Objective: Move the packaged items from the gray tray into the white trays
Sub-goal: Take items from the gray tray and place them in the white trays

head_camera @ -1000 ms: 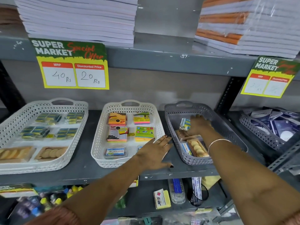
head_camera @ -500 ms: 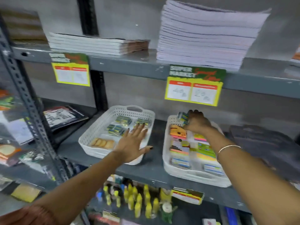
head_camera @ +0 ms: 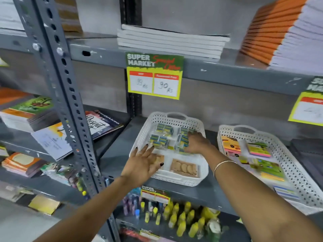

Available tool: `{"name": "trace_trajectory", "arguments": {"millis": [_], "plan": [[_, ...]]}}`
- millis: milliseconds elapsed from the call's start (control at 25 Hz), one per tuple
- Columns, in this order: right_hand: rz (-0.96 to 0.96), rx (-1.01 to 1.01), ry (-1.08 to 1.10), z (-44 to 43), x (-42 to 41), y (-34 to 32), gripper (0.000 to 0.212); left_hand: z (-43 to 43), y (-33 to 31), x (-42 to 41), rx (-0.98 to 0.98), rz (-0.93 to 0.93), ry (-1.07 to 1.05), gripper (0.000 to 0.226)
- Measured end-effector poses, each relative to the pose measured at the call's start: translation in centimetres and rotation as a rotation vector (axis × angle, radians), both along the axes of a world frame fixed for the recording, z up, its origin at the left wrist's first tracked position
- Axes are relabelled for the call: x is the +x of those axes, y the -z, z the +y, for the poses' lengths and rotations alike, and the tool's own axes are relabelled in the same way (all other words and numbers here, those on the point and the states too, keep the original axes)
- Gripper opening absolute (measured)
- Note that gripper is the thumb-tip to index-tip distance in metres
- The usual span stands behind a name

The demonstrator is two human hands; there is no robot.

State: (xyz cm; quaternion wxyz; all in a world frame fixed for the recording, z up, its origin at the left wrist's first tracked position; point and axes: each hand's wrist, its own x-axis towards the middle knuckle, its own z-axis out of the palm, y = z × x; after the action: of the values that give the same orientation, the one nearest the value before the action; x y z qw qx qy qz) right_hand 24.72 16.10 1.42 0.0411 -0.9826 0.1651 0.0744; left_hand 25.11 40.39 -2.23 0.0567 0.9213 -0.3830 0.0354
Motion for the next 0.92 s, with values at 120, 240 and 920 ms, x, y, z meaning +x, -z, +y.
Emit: {"name": "trace_trajectory", "arguments": {"millis": [120,240,920], "plan": [[0.048,-0.024,0.007,-0.1,0.6,1.5,0.081,0.0,0.6,-0.1,-0.028,-0.014,-0.021,0.112],[0.08,-0.051,0.015,-0.2,1.2,2.4,0.078,0.0,0.5,-0.1,-0.053,-0.009,-0.013,0.097],[0.07,-0.017,-0.004,-0.3,1.6,2.0,0.078,0.2,0.2,-0.1,-0.094,0.009,-0.007,0.112]]}}
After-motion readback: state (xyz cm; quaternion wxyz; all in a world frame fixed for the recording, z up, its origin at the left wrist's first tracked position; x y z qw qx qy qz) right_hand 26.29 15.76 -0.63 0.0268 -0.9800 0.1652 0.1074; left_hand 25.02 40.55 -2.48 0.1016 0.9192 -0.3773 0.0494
